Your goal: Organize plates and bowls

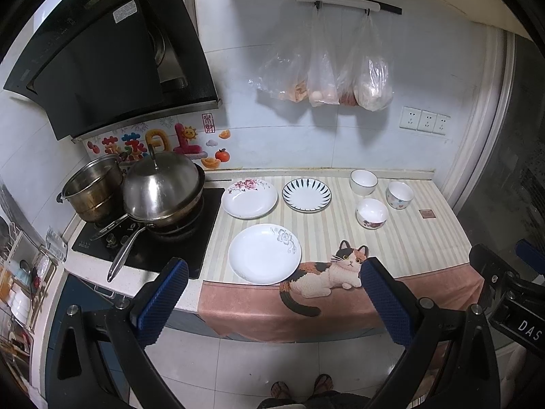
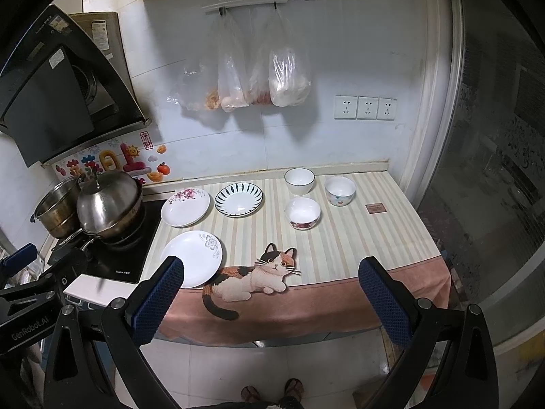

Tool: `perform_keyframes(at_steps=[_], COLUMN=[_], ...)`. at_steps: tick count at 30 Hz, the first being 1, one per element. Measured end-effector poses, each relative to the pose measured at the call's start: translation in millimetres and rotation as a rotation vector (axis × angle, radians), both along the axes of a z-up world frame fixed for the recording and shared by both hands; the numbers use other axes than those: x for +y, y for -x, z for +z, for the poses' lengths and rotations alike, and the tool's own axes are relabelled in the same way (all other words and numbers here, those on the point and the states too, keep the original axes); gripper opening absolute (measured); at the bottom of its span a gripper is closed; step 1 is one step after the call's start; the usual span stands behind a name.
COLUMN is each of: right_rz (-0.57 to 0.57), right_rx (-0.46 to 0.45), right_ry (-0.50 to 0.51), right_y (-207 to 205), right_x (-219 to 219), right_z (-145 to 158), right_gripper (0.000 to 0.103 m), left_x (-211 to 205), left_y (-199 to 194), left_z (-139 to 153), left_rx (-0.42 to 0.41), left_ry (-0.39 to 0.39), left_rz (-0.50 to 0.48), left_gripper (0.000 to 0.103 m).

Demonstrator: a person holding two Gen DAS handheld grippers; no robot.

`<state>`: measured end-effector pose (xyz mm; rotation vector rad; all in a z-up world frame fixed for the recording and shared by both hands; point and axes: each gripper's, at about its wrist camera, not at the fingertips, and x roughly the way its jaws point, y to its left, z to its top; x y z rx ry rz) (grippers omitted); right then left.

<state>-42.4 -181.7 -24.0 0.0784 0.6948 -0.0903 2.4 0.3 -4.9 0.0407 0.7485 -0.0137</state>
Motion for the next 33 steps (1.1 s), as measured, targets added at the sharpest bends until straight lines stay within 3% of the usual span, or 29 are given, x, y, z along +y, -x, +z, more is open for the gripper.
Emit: perform_keyframes(at_steps=[13, 33], right_rz=[0.002, 0.011], right_rx=[0.001, 0.003], right_ry=[0.001, -0.003], right_y=[-3, -10], right_x=[-1, 1], right_z=[1, 4], right_gripper=[0.103, 0.103], left_x=[7, 9], left_y=[-1, -3], left_z=[-13, -10], left_rx=[0.003, 0.009], left_ry=[0.005, 0.005], left_rz=[0.012, 0.016], left_gripper=[0.103, 0.103])
